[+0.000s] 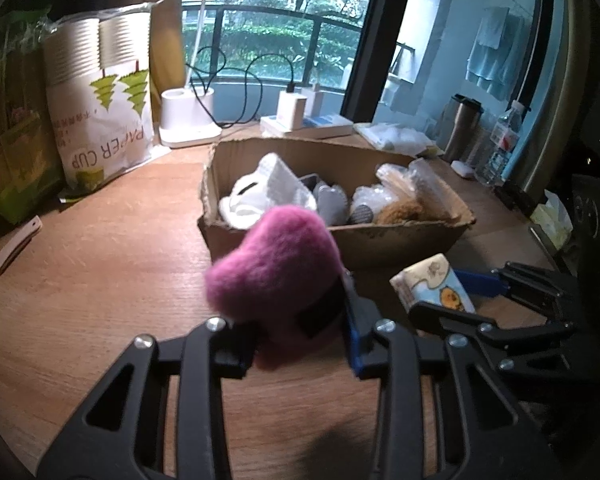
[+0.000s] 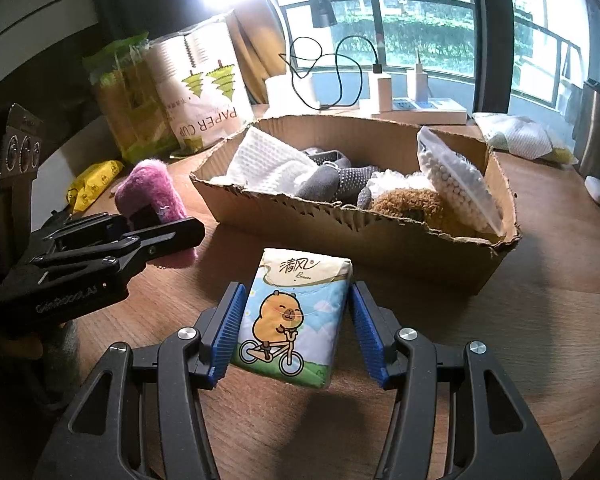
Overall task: Organize soft objects
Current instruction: 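Carry the pink toy and tissue pack over the box and open both grippers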
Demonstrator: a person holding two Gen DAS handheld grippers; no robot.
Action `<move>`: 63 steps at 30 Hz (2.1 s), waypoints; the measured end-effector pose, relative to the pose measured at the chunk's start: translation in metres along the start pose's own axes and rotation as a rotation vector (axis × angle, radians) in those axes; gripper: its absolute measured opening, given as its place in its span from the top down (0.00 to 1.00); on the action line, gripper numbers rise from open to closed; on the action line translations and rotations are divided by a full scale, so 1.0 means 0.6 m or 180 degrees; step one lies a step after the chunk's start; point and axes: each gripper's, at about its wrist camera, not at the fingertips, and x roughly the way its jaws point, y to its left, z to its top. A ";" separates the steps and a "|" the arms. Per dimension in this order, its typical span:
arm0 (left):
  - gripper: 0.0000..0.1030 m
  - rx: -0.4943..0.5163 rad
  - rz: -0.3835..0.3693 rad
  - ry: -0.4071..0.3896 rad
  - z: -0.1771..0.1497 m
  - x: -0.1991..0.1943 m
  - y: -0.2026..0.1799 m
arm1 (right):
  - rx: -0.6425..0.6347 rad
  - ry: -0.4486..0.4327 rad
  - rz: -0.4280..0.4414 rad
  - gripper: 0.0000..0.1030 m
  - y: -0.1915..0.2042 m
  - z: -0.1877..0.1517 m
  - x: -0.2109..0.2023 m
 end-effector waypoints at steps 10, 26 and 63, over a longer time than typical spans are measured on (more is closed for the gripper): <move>0.65 0.0045 0.0004 -0.0180 0.035 -0.035 -0.024 | -0.0087 -0.0198 -0.0001 0.45 -0.008 0.033 -0.048; 0.65 0.0151 0.0006 -0.0187 0.096 -0.010 -0.044 | 0.0004 -0.0392 -0.0071 0.45 -0.071 0.085 -0.059; 0.37 0.0041 -0.0238 0.0216 0.123 0.112 -0.057 | 0.0318 -0.0367 -0.0252 0.45 -0.152 0.099 -0.034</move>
